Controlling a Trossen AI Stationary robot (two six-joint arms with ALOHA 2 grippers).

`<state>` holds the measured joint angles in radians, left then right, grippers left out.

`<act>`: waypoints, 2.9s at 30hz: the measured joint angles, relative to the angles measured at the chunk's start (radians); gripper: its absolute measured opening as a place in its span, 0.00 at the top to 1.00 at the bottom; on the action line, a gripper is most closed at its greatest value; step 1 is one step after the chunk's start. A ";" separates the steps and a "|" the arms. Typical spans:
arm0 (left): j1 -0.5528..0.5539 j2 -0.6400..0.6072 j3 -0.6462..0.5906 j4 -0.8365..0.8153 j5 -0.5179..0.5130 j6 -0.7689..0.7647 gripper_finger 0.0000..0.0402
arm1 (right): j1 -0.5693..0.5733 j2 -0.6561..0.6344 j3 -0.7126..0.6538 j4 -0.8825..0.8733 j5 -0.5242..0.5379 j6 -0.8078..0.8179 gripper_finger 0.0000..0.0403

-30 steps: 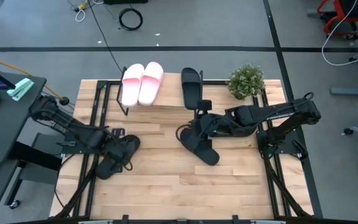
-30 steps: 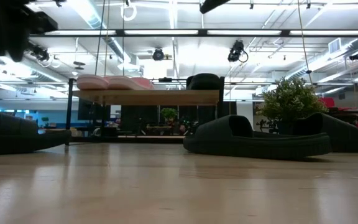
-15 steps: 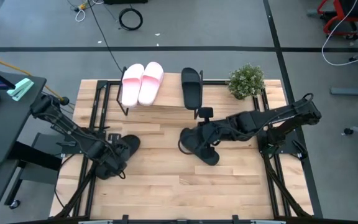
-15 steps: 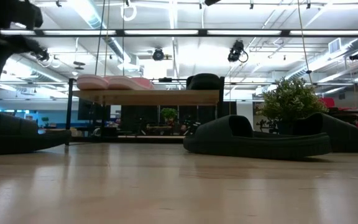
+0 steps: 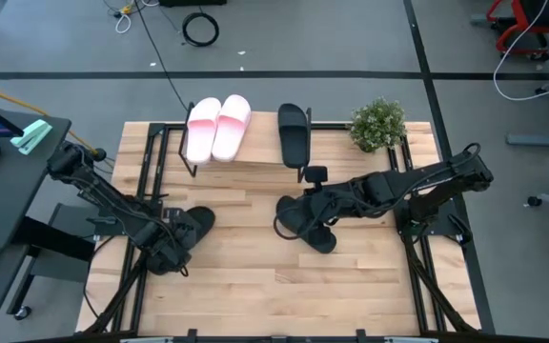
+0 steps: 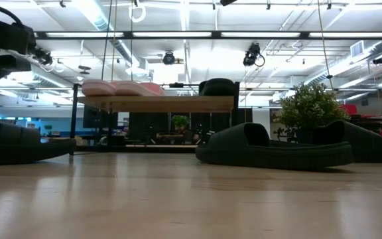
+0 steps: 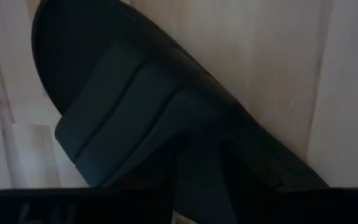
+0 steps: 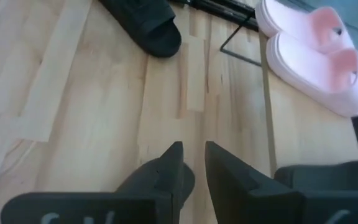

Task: Pick and place slides into the shelf
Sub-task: Put the black slide on the shelf

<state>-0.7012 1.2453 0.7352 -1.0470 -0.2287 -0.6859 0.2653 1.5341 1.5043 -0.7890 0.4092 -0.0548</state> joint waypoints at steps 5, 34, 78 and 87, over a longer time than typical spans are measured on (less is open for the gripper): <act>0.001 0.000 -0.001 0.001 -0.028 -0.042 0.70 | 0.000 0.000 0.000 -0.111 -0.014 0.122 0.82; 0.003 0.000 -0.002 0.106 -0.136 -0.116 0.72 | 0.075 0.001 -0.677 0.419 0.168 -0.303 0.82; 0.016 -0.002 0.076 0.219 -0.134 -0.264 0.73 | -0.126 0.088 -0.660 0.690 -0.039 -0.312 0.83; 0.016 -0.003 0.269 0.222 -0.206 -0.106 0.76 | -0.125 0.087 -0.660 0.742 -0.129 -0.312 0.96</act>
<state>-0.6853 1.2427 1.0045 -0.8255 -0.4345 -0.7915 0.1406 1.6215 0.8444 -0.0465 0.2805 -0.3670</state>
